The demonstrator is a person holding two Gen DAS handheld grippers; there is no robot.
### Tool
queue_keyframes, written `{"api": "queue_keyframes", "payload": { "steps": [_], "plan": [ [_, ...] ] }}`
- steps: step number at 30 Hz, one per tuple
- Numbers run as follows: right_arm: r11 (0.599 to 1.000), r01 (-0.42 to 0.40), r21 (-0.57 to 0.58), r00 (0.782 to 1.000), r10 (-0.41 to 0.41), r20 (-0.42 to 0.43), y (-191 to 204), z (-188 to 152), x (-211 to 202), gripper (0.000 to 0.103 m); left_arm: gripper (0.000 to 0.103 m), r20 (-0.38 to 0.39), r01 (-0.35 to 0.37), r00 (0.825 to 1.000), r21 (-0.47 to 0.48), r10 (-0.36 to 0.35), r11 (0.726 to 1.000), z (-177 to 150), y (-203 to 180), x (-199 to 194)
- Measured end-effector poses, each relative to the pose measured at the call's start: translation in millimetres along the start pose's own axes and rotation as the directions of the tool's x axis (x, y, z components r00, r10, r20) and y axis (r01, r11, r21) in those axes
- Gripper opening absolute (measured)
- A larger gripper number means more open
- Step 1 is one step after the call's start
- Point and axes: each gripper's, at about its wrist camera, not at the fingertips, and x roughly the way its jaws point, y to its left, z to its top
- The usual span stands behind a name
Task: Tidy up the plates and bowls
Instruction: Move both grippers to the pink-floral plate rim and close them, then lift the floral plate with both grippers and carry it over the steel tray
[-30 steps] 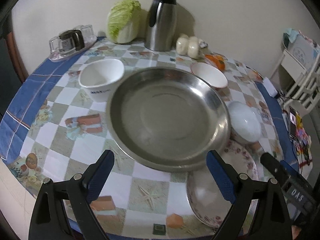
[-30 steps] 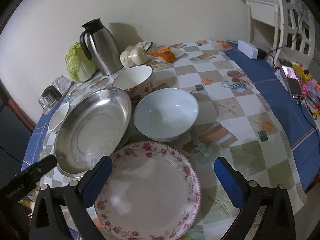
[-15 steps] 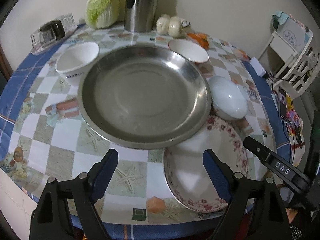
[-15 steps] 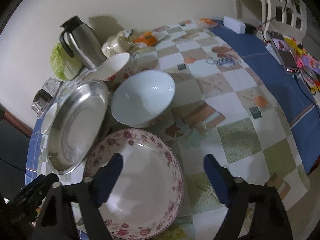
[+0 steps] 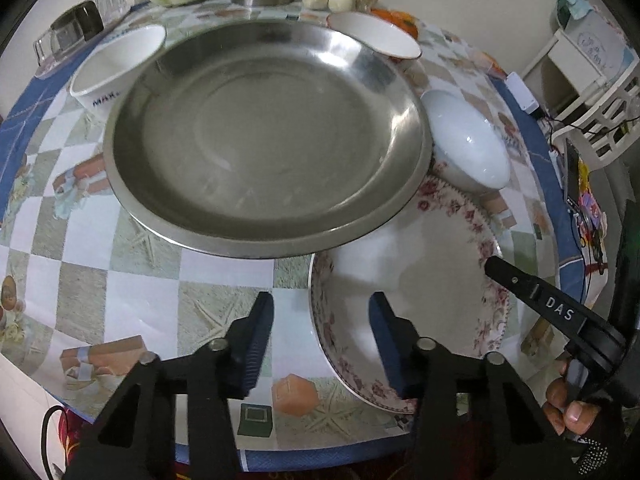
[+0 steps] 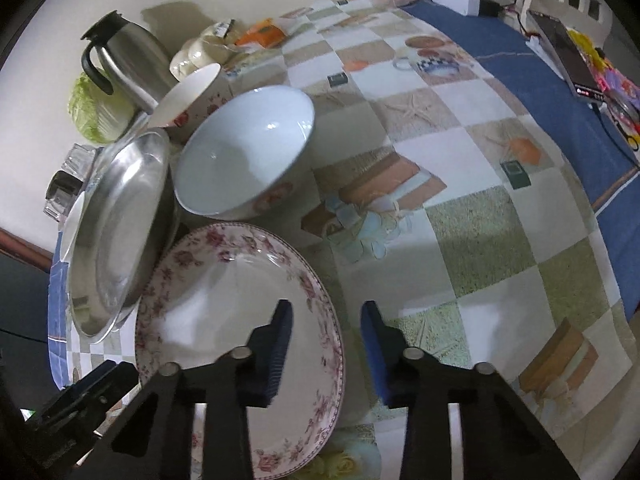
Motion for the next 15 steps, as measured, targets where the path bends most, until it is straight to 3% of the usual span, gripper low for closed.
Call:
{"api": "queue_keyframes", "payload": {
  "steps": [5, 15],
  "plan": [
    [1.0, -0.002, -0.002, 1.0, 0.002, -0.011, 0, 0, 3, 0.016, 0.034, -0.024, 0.006, 1.0, -0.011, -0.006, 1.0, 1, 3, 10],
    [1.0, -0.024, -0.006, 0.999, 0.024, -0.023, -1, 2, 10, 0.016, 0.022, -0.052, 0.027, 0.998, -0.014, -0.028, 1.0, 4, 5, 26]
  ]
}}
